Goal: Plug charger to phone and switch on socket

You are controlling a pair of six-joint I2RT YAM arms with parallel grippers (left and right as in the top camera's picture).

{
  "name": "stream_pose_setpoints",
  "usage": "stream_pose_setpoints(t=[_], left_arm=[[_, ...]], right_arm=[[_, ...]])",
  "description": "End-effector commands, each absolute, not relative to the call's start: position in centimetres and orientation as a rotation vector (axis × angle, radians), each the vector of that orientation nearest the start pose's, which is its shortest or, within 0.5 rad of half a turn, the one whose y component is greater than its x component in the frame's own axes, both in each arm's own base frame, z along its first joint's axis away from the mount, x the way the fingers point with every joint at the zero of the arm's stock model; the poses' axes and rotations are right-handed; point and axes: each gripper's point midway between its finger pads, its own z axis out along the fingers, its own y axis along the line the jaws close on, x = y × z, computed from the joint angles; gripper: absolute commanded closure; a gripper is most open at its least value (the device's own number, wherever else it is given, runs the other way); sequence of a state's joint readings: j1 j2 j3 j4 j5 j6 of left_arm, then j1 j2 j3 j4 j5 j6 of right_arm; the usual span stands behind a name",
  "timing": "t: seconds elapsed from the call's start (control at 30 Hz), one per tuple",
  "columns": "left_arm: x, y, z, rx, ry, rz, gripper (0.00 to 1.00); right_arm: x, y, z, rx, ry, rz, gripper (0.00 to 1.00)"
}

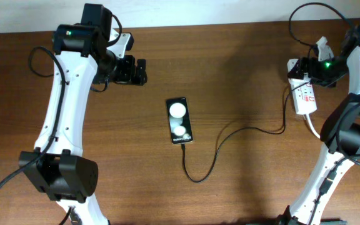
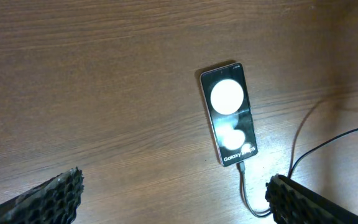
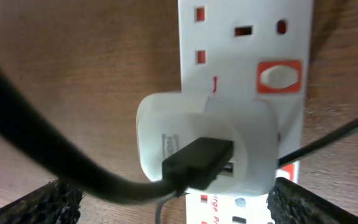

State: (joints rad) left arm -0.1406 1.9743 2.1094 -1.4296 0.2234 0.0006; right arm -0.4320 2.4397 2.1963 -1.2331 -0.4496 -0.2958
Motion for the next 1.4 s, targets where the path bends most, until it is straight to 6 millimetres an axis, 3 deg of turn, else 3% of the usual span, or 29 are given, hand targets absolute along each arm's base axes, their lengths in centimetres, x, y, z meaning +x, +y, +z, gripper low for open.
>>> stream_pose_setpoints(t=[0.0,0.23,0.43,0.6,0.8,1.1,1.17,1.23,1.37], left_arm=[[41.3,-9.6,23.1,0.27,2.809,-0.334,0.01],[41.3,-9.6,23.1,0.269,2.809,-0.333,0.01],[41.3,-9.6,23.1,0.27,2.809,-0.334,0.01],[41.3,-9.6,23.1,0.269,2.809,-0.333,0.01],[41.3,-9.6,23.1,0.27,2.809,-0.333,0.01],[41.3,-9.6,23.1,0.269,2.809,-0.333,0.01],[41.3,-9.6,23.1,0.27,2.809,-0.334,0.01],[41.3,-9.6,23.1,0.27,2.809,-0.334,0.01],[41.3,-9.6,23.1,0.27,2.809,-0.333,0.01]], right_arm=[[47.7,-13.3,5.0,0.155,2.846,0.59,0.01],[48.5,-13.6,4.9,0.106,2.815,0.561,0.01],[48.7,-11.9,5.7,0.107,2.76,0.71,0.01],[48.5,-11.8,5.6,0.132,2.769,0.72,0.01],[47.0,-10.7,2.6,0.167,2.802,0.798,0.01],[47.1,-9.7,2.9,0.162,2.779,0.862,0.01],[46.6,-11.5,2.5,0.256,2.829,0.774,0.01],[46.0,-14.7,3.6,0.348,2.858,0.654,0.01],[45.7,-18.3,9.3,0.407,2.791,0.54,0.01]])
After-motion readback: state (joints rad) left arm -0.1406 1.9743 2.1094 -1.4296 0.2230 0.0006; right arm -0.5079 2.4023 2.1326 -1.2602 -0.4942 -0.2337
